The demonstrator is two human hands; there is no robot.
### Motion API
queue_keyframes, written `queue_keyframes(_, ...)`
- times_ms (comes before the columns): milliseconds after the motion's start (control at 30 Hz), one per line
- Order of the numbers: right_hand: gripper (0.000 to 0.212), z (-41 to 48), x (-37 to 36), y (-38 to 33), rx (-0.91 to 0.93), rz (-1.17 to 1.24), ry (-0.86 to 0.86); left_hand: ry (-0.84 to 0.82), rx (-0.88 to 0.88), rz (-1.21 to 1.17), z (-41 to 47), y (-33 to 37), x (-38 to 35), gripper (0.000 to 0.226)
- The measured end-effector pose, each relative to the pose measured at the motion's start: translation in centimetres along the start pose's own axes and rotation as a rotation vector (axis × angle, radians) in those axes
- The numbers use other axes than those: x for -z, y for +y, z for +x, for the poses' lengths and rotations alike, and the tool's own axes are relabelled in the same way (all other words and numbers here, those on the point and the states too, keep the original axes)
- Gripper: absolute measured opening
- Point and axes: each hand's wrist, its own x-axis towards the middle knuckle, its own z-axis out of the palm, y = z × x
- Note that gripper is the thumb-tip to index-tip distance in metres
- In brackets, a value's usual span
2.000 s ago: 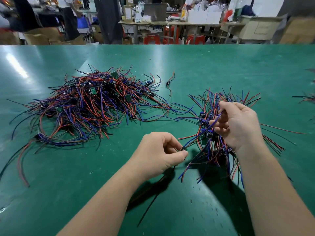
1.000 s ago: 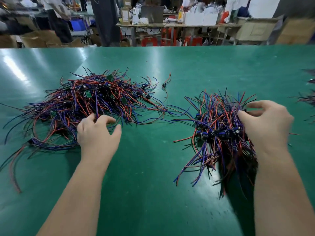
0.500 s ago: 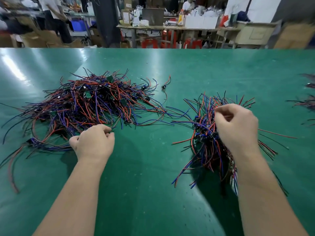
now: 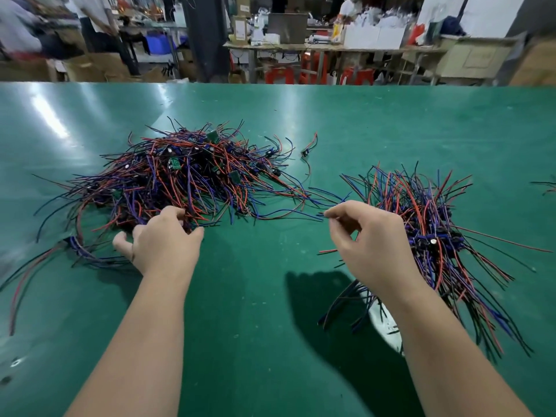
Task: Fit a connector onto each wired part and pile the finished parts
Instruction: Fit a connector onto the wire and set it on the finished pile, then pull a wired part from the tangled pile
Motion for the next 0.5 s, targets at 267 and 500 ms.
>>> queue_keyframes(267, 0.012, -0.2, -0.1, 0.4, -0.047, 0.05, -0.017, 0.317, -0.056, -0.206, -0.9, 0.8, 1.4, 0.021)
queue_keyframes(500, 0.012, 0.1, -1.1, -0.2, -0.498, 0.486, -0.074, 0.634, -0.684, -0.484, -3.7, 3.2, 3.6, 0.018)
